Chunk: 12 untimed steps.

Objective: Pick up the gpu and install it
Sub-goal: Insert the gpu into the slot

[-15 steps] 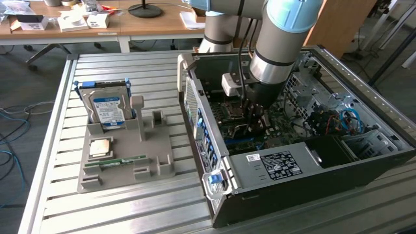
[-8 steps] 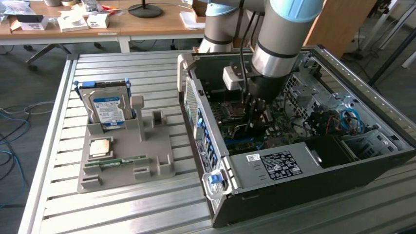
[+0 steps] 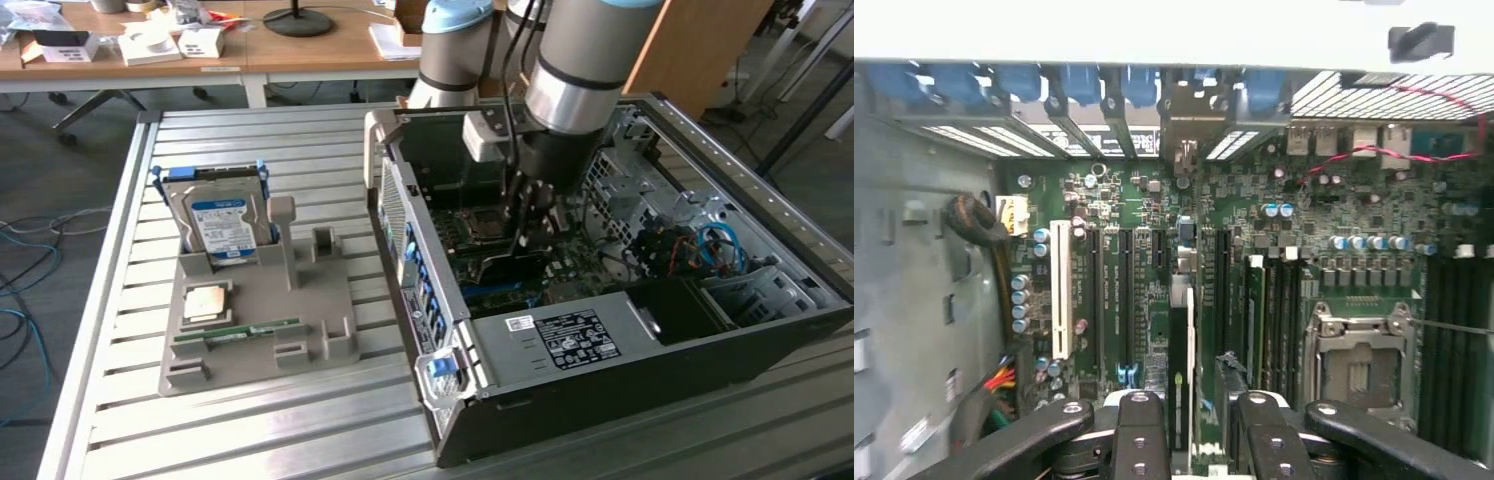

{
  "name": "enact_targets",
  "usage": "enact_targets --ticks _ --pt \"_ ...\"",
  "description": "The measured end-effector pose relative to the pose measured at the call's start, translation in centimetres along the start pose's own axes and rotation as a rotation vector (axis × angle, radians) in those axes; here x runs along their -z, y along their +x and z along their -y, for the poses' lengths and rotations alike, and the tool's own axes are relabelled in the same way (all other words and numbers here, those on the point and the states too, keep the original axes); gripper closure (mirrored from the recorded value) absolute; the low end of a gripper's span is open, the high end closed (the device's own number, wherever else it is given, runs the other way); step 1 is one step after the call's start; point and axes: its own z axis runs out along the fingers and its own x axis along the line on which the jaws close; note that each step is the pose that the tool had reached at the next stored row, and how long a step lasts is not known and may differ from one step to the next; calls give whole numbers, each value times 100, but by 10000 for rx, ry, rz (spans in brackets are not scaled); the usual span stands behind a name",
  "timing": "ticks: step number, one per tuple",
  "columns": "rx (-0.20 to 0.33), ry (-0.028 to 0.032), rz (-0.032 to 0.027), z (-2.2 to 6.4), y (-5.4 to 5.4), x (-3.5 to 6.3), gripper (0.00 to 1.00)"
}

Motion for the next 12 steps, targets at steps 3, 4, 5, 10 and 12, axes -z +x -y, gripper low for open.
enact_targets --ticks 3,4,5,10,12 --pt "-1 -1 -1 3 -3 99 67" --pt "-1 0 -1 4 -4 123 67" --pt "0 -1 -1 5 -5 130 67" --pt "0 0 0 6 -7 191 67" --pt "-1 -1 -1 6 -8 237 67"
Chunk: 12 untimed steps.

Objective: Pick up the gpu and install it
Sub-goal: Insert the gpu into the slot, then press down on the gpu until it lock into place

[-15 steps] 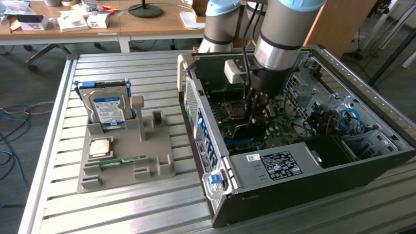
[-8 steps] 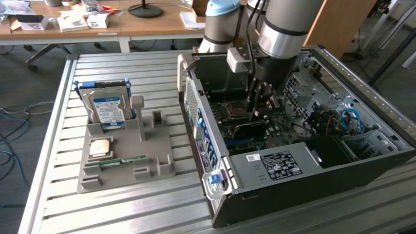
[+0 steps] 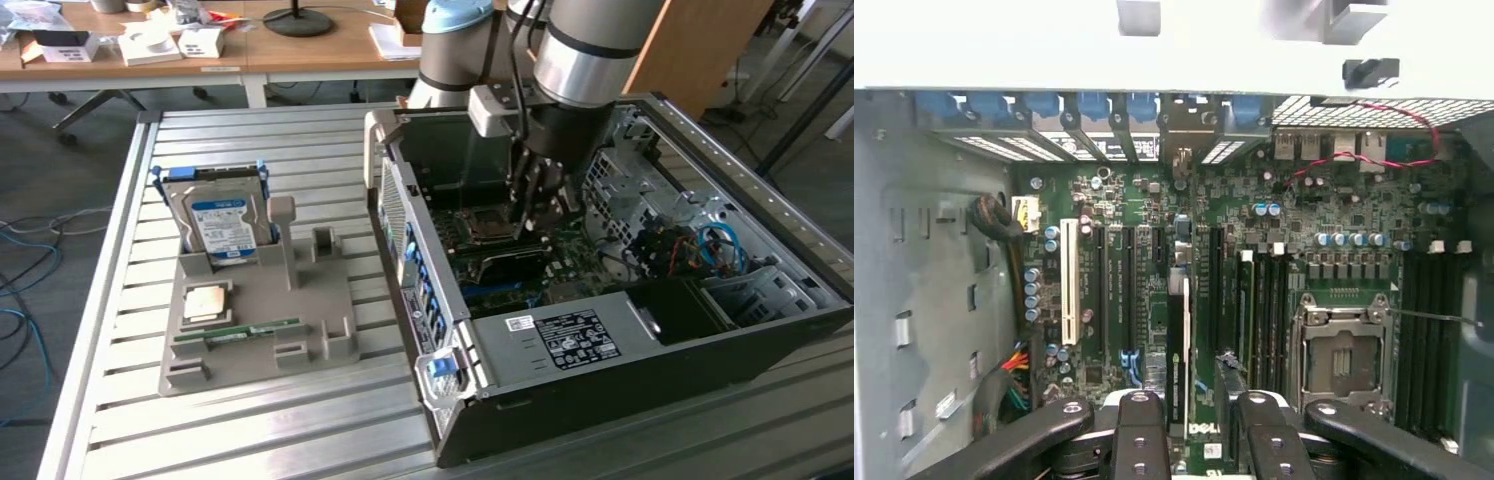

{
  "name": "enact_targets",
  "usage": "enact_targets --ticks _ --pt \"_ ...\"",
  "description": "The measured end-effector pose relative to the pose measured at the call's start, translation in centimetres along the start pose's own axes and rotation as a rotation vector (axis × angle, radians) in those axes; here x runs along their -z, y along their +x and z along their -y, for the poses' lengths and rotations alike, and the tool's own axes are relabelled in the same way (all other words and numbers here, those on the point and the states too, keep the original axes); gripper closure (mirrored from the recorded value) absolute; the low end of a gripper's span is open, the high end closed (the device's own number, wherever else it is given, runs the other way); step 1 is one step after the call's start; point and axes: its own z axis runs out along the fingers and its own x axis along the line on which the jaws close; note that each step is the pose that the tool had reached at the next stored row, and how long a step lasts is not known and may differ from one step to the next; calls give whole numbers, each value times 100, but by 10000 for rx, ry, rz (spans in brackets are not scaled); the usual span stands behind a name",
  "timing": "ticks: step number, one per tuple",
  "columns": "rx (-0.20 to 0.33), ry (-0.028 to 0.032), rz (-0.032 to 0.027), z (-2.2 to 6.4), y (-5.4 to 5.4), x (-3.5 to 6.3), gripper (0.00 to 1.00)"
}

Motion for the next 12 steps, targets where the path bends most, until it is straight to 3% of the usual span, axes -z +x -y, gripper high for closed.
enact_targets --ticks 3,12 --pt "0 0 0 1 -2 52 67" --pt "1 1 1 1 -2 52 67"
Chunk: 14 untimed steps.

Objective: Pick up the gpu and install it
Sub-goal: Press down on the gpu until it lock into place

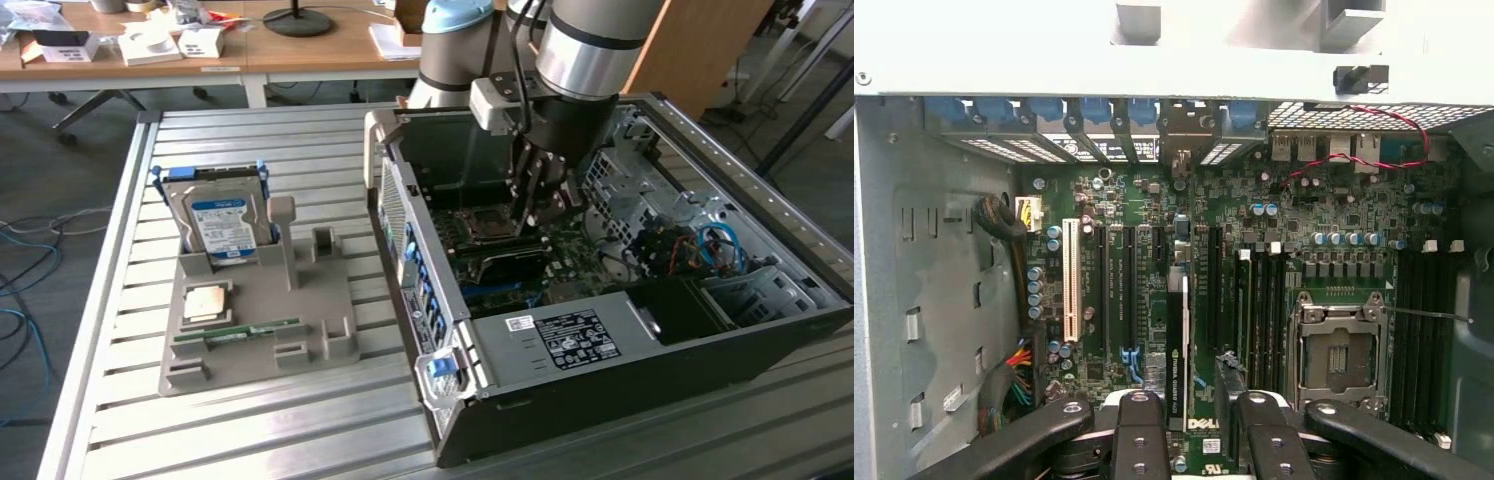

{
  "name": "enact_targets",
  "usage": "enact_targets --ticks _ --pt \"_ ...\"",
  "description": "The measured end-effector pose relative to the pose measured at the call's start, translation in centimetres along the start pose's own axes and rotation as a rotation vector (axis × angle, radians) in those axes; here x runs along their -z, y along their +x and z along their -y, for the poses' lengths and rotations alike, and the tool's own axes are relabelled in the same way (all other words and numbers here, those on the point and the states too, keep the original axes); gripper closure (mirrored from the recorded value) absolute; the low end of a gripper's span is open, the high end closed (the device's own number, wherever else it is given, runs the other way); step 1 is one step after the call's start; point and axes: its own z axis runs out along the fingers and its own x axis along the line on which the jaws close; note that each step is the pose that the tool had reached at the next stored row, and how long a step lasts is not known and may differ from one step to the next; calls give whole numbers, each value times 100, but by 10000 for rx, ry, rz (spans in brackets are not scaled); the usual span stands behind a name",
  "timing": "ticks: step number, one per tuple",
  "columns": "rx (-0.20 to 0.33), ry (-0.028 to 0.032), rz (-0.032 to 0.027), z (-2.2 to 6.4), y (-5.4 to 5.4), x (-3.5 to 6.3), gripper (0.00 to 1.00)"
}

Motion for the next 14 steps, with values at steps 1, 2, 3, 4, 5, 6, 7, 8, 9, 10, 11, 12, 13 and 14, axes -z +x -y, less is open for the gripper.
enact_targets --ticks 1,2,3,4,5,6,7,8,9,10,11,12,13,14 --pt "0 0 1 0 0 0 67" --pt "-1 0 0 0 0 0 67" --pt "-1 0 0 0 0 0 67" --pt "-1 0 0 0 0 0 67" --pt "0 0 0 0 0 0 67" --pt "0 -1 0 0 0 0 67" --pt "0 0 0 0 0 0 68" --pt "0 0 0 0 0 0 68" --pt "0 0 0 0 0 0 74" --pt "-1 0 0 0 0 0 80" --pt "0 0 0 0 0 0 80" --pt "-1 0 0 0 0 0 86" --pt "0 0 0 0 0 0 89" --pt "-1 0 0 0 0 0 89"
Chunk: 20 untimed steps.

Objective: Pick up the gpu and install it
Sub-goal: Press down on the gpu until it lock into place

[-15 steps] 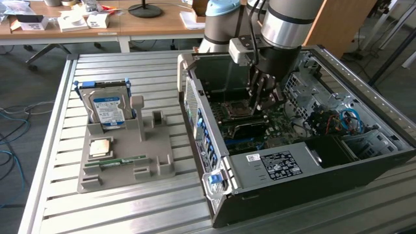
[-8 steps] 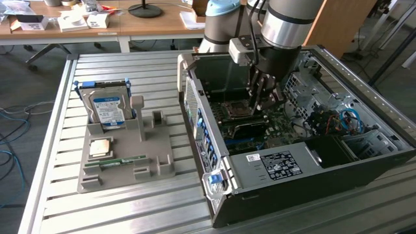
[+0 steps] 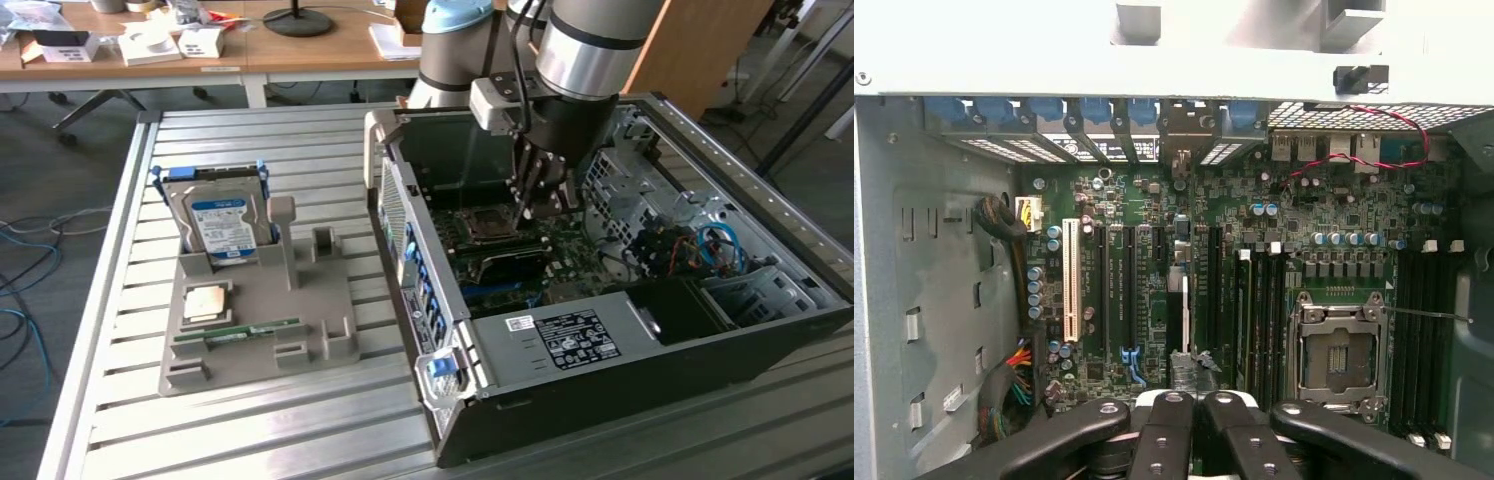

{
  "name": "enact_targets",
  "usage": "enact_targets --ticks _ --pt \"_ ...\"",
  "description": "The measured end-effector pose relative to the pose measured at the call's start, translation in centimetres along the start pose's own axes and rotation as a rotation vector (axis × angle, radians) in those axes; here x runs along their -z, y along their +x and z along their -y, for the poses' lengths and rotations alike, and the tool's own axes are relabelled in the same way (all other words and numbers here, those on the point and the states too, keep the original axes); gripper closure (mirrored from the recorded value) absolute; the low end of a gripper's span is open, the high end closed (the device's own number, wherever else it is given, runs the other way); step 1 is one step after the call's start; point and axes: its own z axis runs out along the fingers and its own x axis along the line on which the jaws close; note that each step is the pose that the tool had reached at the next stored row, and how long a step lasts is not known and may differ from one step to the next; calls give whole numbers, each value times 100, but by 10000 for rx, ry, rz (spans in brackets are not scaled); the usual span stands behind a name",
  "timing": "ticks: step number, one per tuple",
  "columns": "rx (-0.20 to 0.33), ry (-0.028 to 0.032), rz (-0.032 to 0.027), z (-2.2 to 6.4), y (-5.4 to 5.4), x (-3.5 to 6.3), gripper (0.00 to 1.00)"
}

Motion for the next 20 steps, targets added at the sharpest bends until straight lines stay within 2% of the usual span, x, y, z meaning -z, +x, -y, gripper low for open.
enact_targets --ticks 15,20 --pt "0 0 -1 0 0 -1 89" --pt "0 -1 -1 0 2 -48 89"
